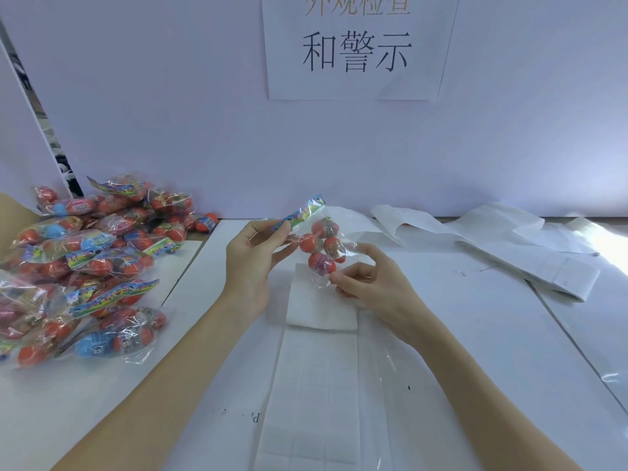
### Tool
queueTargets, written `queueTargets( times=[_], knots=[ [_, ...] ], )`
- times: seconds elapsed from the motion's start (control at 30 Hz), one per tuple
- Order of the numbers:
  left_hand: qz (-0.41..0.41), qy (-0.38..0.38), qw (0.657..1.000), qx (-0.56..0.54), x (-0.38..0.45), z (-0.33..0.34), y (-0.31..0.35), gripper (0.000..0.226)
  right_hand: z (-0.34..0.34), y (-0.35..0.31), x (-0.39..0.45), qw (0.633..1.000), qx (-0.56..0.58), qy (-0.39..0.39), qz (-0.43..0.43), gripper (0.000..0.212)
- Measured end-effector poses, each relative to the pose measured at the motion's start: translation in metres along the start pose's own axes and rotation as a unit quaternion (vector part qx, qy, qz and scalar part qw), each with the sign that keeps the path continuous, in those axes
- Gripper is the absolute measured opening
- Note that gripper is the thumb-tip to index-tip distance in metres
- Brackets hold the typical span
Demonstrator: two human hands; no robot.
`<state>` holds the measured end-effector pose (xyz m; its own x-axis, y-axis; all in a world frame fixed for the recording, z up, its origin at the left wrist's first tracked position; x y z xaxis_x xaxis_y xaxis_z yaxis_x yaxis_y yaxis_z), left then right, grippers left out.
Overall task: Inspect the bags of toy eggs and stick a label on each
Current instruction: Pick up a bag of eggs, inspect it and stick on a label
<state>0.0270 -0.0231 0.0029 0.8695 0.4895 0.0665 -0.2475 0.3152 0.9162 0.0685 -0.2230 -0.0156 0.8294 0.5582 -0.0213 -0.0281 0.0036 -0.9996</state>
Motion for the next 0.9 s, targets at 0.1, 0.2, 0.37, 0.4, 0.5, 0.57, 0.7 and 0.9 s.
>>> queueTargets(
  times=[0.1,0.2,0.37,0.4,0.5,0.57,0.7,0.9],
  knots=[
    [-0.012,0.002,1.000,-0.010,0.002,-0.005,-0.001,0.006,0.005,-0.002,-0.001,0.999,-0.022,-0.031,-0.004,0.048],
    [-0.048,-0.059,0.997,-0.003,0.003,0.002,-0.005,0.017,0.007,-0.001,0.001,1.000,-0.023,-0.002,-0.017,0.045],
    [-0.005,-0.163,0.961,0.223,-0.004,0.016,-0.013,0.065,0.000,-0.002,0.003,0.998,-0.020,0.043,-0.036,0.037],
    [0.011,-0.159,0.959,0.236,-0.004,0.016,-0.013,0.068,0.000,-0.002,0.004,0.998,-0.005,0.041,-0.037,0.030],
    [0.052,-0.158,0.959,0.228,-0.005,0.015,-0.009,0.077,-0.002,0.000,0.005,0.998,0.034,0.047,-0.031,0.020],
    [0.105,-0.156,0.957,0.220,-0.005,0.015,-0.001,0.082,-0.004,0.000,0.005,0.998,0.029,0.049,-0.037,0.022],
    [0.214,-0.109,0.952,0.192,-0.002,0.006,0.024,0.063,-0.002,-0.004,0.001,0.999,0.004,0.000,-0.045,0.028],
    [0.174,-0.068,0.950,0.251,0.009,-0.010,0.026,0.046,0.007,0.004,-0.002,0.948,-0.305,-0.082,-0.030,0.067]
  ],
)
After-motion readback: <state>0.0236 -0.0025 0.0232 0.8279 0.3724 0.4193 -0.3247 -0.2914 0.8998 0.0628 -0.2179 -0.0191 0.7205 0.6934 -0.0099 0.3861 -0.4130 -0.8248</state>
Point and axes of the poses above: each hand's wrist, its own x-axis towards the middle knuckle, its own z-axis out of the palm, y = z × x, the point moved 5 cm from there along x, towards the middle knuckle, and after that the axes turned 5 degrees about -y, right-handed, at the moved point
